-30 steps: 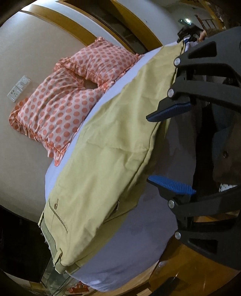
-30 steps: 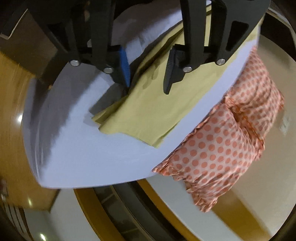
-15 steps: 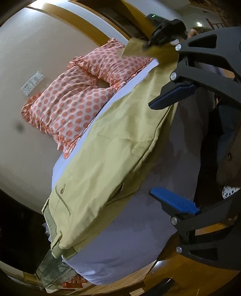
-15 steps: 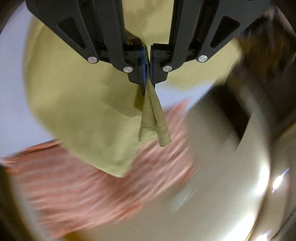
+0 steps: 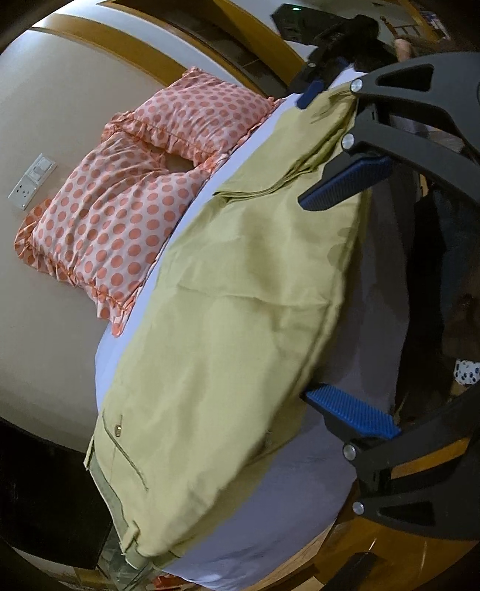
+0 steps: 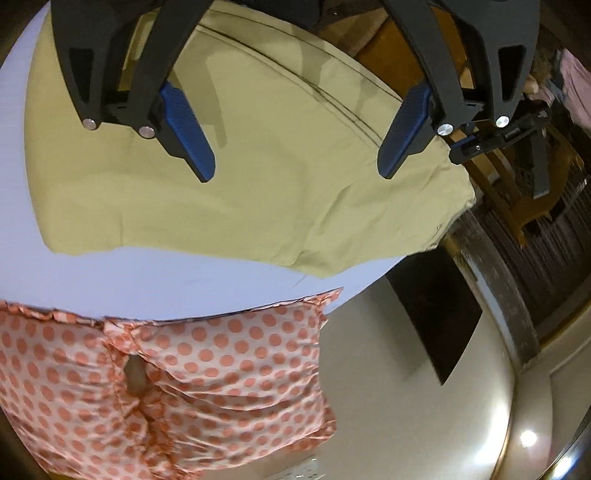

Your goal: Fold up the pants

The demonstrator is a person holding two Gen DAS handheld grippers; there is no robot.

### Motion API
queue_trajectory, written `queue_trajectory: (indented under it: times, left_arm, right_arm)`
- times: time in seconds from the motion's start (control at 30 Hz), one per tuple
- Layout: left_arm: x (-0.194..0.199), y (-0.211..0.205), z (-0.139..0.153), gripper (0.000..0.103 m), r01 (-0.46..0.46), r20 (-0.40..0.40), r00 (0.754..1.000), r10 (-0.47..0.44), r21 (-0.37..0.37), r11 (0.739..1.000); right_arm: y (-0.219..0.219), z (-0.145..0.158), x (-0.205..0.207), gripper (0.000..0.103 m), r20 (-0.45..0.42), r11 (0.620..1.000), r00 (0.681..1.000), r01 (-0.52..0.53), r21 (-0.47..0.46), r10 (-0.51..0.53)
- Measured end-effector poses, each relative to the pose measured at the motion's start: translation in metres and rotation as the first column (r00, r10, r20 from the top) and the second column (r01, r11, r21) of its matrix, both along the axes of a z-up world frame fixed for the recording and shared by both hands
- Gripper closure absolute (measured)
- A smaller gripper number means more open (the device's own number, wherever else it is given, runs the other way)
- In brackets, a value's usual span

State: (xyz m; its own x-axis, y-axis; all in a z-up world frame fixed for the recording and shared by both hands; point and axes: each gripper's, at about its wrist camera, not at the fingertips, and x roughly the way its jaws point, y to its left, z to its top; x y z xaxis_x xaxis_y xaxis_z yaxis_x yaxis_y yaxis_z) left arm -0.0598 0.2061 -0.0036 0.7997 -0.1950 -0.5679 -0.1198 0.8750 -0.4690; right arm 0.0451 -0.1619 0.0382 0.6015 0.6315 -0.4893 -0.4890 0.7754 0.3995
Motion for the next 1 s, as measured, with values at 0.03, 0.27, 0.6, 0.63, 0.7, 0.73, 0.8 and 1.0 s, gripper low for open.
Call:
queue_trajectory:
  times: [0.03,0.27,0.6,0.63,0.7,0.73,0.8,1.0]
  left_arm:
    - [0.002,0.002,0.002,0.01,-0.009,0.002,1.0,0.009,-0.004,1.0]
    - [-0.01,0.032,-0.013,0.013,-0.141,-0.096,0.987,0.13,-0.125,0.982]
    - [0.001,0.056,-0.009,0.024,-0.184,-0.029,0.983,0.182,-0.216,0.959]
    - [0.0,0.061,-0.001,0.024,-0.191,-0.005,0.981,0.194,-0.212,0.958]
    - [-0.001,0.075,0.01,0.024,-0.224,0.029,0.972,0.234,-0.2,0.954]
    - [0.002,0.085,0.012,0.024,-0.246,0.031,0.966,0.257,-0.211,0.946]
    - [0.008,0.106,0.01,0.024,-0.291,0.016,0.953,0.303,-0.229,0.929]
    - [0.02,0.152,0.001,0.041,-0.377,-0.015,0.92,0.391,-0.305,0.875]
  right_arm:
    - [0.001,-0.001,0.003,0.011,-0.009,1.0,1.0,0.003,0.006,-0.003]
    - [-0.007,-0.004,0.005,0.011,-0.024,0.999,1.0,0.015,0.036,-0.014]
    - [-0.006,-0.004,0.003,0.011,-0.021,0.999,1.0,0.007,0.036,-0.007]
    - [-0.008,-0.004,0.001,0.01,-0.01,0.999,1.0,0.014,0.031,-0.014]
    - [-0.012,-0.004,0.002,0.008,-0.006,0.999,0.999,0.031,0.041,-0.031]
    - [-0.014,-0.006,0.004,0.008,-0.019,0.998,0.999,0.039,0.055,-0.038]
    - [-0.016,-0.01,0.01,0.008,-0.045,0.996,0.998,0.046,0.072,-0.043]
    - [-0.02,-0.009,0.009,0.008,-0.035,0.995,0.998,0.06,0.079,-0.057]
